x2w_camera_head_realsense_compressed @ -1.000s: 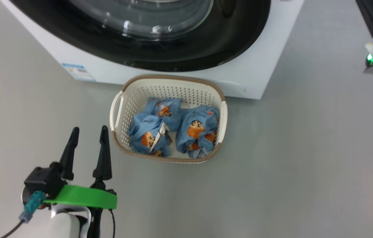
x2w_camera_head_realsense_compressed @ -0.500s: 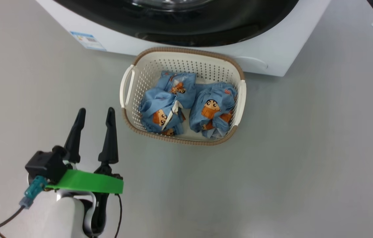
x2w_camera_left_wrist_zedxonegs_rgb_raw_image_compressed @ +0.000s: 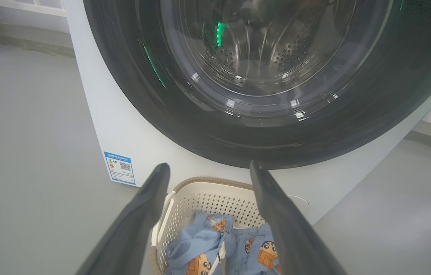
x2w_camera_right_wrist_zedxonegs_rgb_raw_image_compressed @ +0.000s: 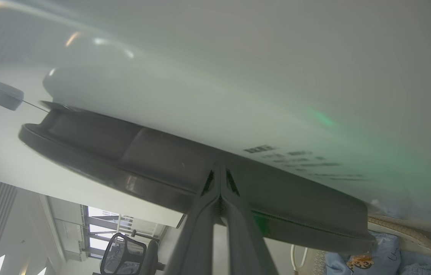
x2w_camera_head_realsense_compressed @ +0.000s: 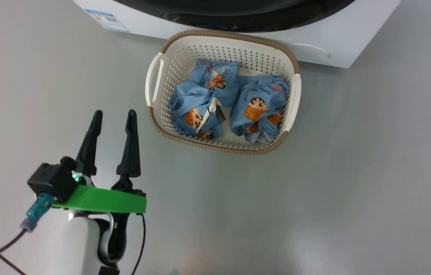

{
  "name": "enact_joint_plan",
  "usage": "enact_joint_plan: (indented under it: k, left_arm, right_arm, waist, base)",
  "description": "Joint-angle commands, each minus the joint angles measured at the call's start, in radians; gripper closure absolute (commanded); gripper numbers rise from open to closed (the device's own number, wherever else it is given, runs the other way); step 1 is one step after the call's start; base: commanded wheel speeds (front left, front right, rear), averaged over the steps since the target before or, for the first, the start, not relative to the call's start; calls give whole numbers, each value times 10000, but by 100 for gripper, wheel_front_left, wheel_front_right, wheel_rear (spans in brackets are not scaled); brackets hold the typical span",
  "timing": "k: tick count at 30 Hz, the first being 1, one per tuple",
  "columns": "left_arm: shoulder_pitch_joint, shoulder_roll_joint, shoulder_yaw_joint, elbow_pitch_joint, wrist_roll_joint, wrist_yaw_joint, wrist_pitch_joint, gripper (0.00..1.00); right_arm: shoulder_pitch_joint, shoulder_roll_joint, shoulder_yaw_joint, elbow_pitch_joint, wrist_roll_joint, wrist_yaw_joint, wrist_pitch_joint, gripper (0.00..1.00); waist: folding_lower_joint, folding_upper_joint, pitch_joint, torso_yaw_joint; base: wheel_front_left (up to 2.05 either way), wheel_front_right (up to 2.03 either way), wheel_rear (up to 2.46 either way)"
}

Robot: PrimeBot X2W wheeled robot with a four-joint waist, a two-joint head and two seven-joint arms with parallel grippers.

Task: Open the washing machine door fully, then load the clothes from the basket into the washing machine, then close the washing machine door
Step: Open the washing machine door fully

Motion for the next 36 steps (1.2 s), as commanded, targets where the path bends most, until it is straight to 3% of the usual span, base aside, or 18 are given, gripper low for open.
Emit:
enact_joint_plan:
  k: [1,36]
  left_arm:
    - [-89,218,275,-299,-117,4,-63,0]
    - [-283,218,124,-345,-434,4,-63,0]
  right_arm:
    - [-166,141,39,-219,-141,75,47,100]
    - [-314,468,553,-427,-312,75,646,100]
  waist:
    - [-1,0,98,66]
    - [-1,0,268,206]
  base:
    - [0,0,0]
    - [0,0,0]
